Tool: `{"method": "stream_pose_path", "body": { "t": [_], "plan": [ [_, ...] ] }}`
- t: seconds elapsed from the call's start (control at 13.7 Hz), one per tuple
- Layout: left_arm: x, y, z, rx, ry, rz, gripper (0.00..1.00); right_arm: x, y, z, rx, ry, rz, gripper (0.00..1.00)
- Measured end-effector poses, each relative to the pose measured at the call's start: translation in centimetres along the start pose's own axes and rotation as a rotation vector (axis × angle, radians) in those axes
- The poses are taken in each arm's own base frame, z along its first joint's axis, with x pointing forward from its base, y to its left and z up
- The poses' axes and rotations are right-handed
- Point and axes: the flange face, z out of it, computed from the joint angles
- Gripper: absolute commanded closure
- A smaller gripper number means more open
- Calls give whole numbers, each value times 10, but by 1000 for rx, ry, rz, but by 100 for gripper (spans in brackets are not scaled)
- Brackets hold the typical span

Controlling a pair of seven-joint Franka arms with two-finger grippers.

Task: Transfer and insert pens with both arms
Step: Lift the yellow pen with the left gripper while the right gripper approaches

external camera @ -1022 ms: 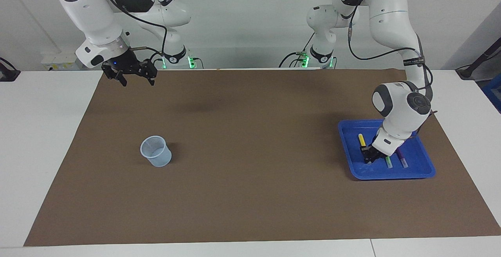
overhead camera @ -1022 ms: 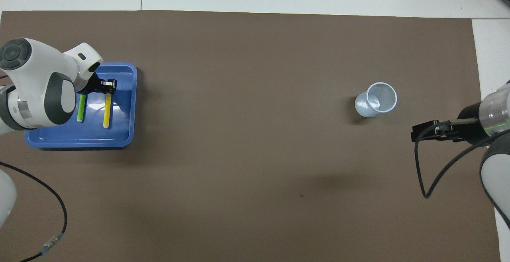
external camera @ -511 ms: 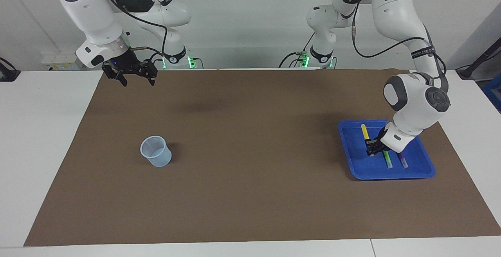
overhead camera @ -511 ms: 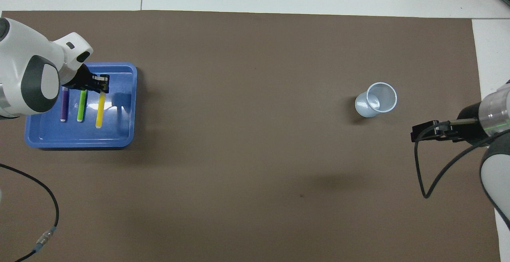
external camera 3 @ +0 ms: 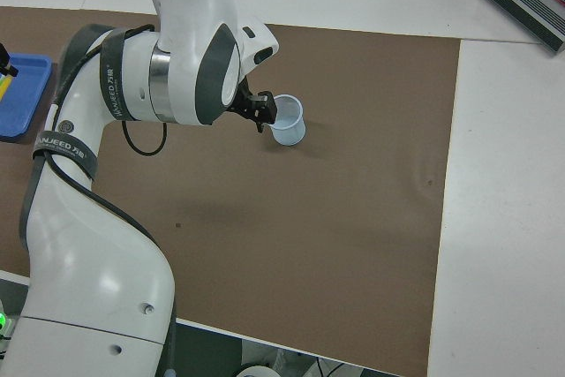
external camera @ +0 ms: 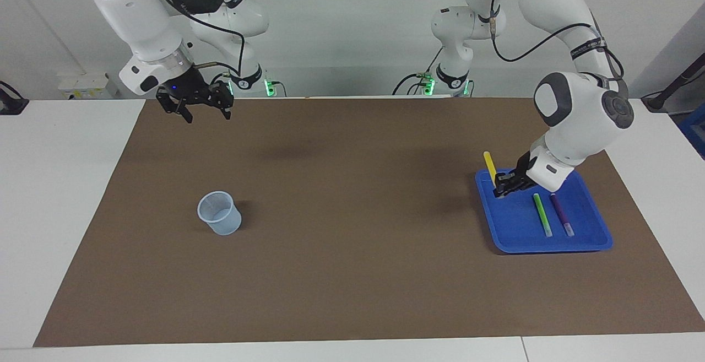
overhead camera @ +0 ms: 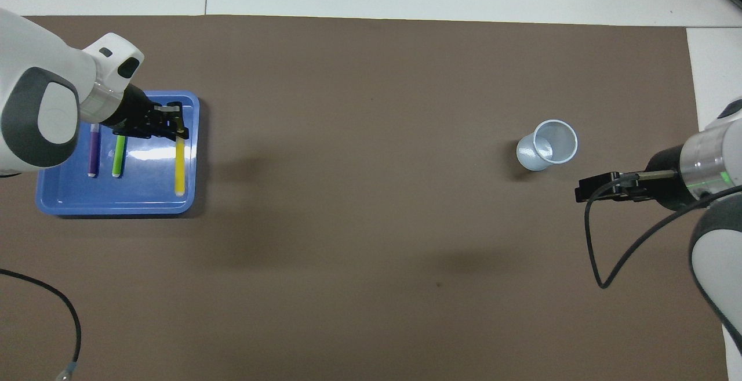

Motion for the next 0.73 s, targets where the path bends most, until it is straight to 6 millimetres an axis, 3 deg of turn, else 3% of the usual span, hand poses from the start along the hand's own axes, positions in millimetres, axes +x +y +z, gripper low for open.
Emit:
{"method": "stream_pose_path", "body": {
  "t": [0.22, 0.44, 0.58, 0.73],
  "plan": [
    [-24, 70, 15, -6, -31, -173, 100, 2, -13, -2, 53, 24, 0, 6],
    [-52, 131, 30, 10, -49, -337, 100, 3, -42, -3, 79, 53, 49, 15],
    [-65, 159, 36, -16, -59, -446, 100, 3, -65, -4, 111, 80, 91, 16],
    [-70, 173, 37, -84, -102, -550, 100, 5, -85, -5, 129, 128, 75, 17]
  ]
}}
